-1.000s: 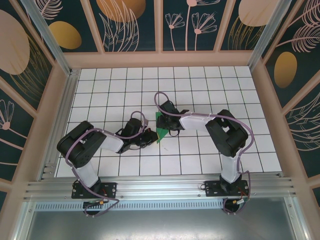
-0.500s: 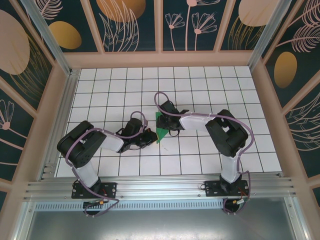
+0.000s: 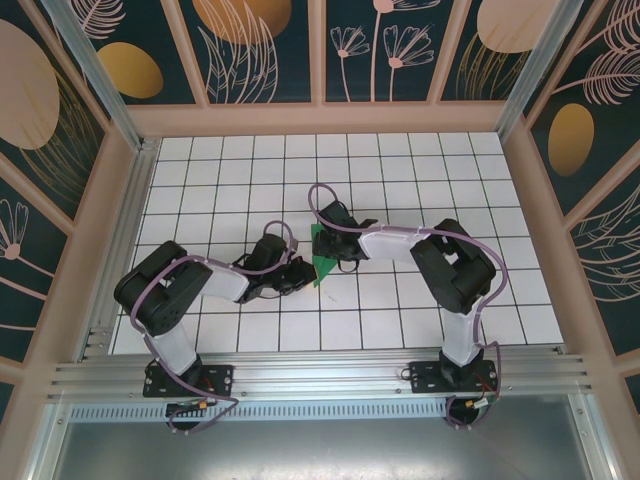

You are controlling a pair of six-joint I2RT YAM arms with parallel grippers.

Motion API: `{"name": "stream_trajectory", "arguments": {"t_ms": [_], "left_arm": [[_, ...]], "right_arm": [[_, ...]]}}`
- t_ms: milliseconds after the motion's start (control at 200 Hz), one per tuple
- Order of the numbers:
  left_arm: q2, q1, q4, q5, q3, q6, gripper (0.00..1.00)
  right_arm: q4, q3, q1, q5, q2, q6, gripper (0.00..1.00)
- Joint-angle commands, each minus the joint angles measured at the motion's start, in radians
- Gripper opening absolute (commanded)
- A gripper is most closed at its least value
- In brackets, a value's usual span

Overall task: Fold a paper plane with a square sheet of paper (pick it up from the middle)
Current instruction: Fourth fold the wing at the center of the table.

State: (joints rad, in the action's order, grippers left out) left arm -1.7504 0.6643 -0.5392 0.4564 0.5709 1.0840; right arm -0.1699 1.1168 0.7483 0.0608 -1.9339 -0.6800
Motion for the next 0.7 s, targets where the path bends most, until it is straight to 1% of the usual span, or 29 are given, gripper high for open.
{"name": "stream_trajectory", "arguments": {"t_ms": [0, 180, 390, 525, 696], "left_arm": [[-0.022, 0.017, 0.073, 0.014, 0.024, -0.039, 0.12], [-0.020, 0.031, 0.144, -0.009, 0.029, -0.057, 0.10], [-0.009, 0.043, 0.277, -0.080, 0.053, -0.098, 0.06], [-0.020, 0.042, 0.285, -0.099, 0.046, -0.096, 0.02], [0.000, 0.042, 0.262, -0.089, 0.030, -0.089, 0.03]], "right_arm": [[-0.180, -0.083, -0.027, 0.077, -0.180, 0.007, 0.54], [-0.183, -0.080, -0.027, 0.079, -0.184, 0.004, 0.53], [-0.180, -0.084, -0.027, 0.073, -0.174, -0.004, 0.53], [-0.172, -0.078, -0.027, 0.047, -0.137, -0.001, 0.53], [-0.185, -0.057, -0.027, 0.050, -0.135, 0.007, 0.53]]}}
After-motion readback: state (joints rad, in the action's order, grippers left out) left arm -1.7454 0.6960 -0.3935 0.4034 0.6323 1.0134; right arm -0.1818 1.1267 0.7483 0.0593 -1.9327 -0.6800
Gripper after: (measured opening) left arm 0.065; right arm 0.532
